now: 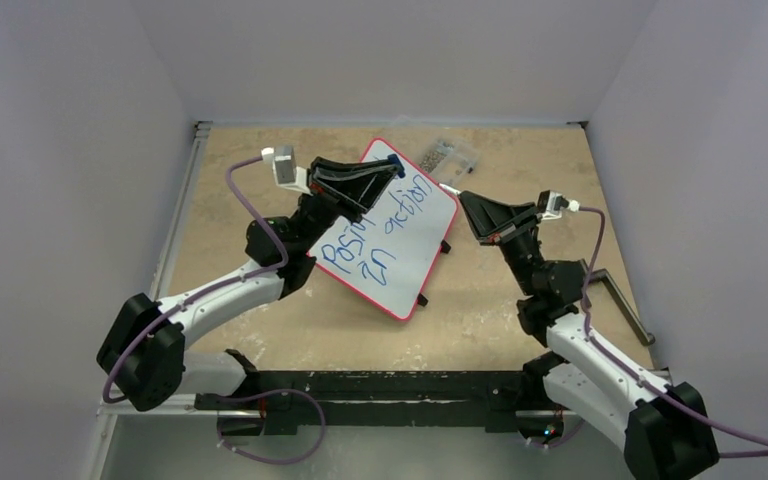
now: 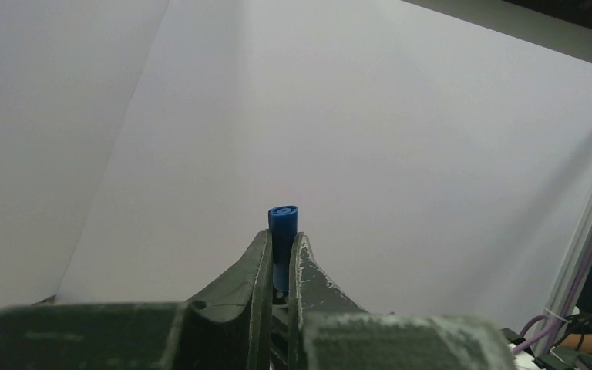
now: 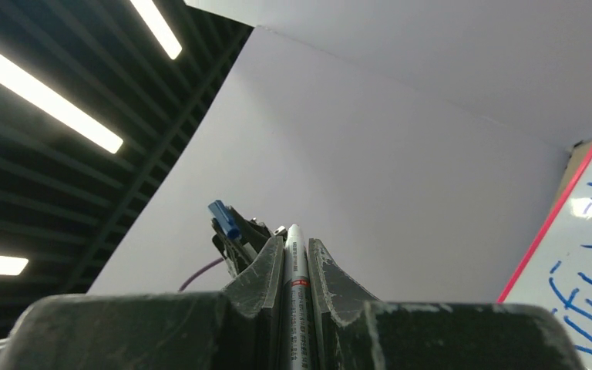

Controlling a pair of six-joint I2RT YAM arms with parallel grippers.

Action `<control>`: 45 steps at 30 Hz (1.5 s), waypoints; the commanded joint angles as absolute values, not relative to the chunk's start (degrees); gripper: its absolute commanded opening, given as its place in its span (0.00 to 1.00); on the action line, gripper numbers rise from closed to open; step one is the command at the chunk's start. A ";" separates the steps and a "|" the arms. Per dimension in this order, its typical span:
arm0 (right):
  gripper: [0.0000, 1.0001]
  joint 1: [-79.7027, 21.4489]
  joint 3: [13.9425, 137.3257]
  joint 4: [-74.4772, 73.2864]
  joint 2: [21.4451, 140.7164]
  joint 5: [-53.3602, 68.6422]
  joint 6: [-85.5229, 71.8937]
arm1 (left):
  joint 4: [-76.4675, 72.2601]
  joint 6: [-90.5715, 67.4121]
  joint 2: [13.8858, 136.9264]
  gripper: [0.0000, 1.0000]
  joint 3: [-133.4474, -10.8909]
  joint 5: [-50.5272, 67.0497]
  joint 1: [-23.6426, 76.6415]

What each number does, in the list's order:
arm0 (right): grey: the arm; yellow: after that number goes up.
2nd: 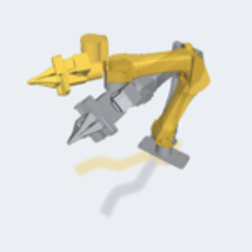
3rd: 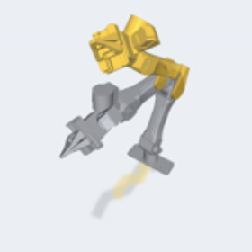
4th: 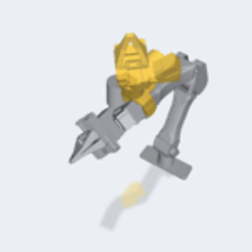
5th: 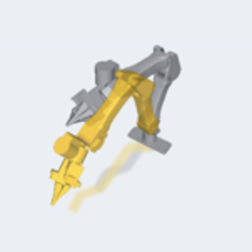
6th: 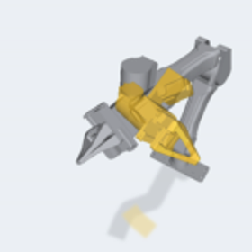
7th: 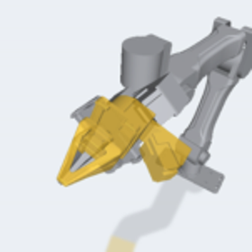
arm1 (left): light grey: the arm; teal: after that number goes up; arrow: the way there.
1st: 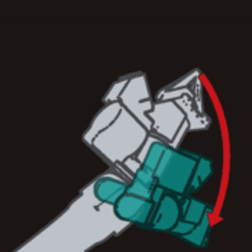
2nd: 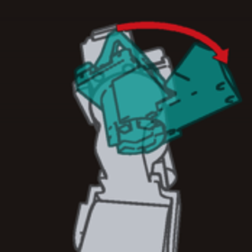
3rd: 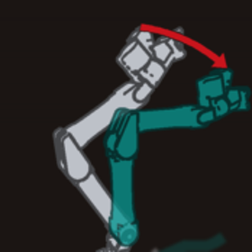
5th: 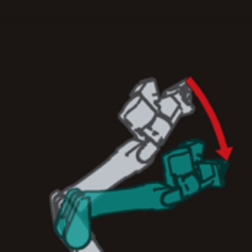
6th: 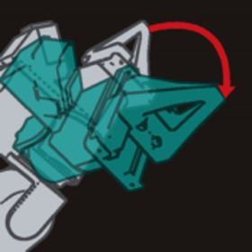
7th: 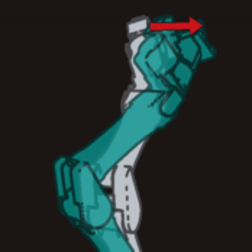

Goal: Write a sentence on the whiteboard
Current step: Close the whiteboard marker at the center of the board.

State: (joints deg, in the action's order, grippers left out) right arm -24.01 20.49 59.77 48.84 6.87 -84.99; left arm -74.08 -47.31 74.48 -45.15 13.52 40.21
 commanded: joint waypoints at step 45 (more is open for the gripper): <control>0.00 -32.76 44.07 98.56 76.99 0.84 -106.38 | -81.74 -44.18 86.81 0.00 -71.67 16.02 40.08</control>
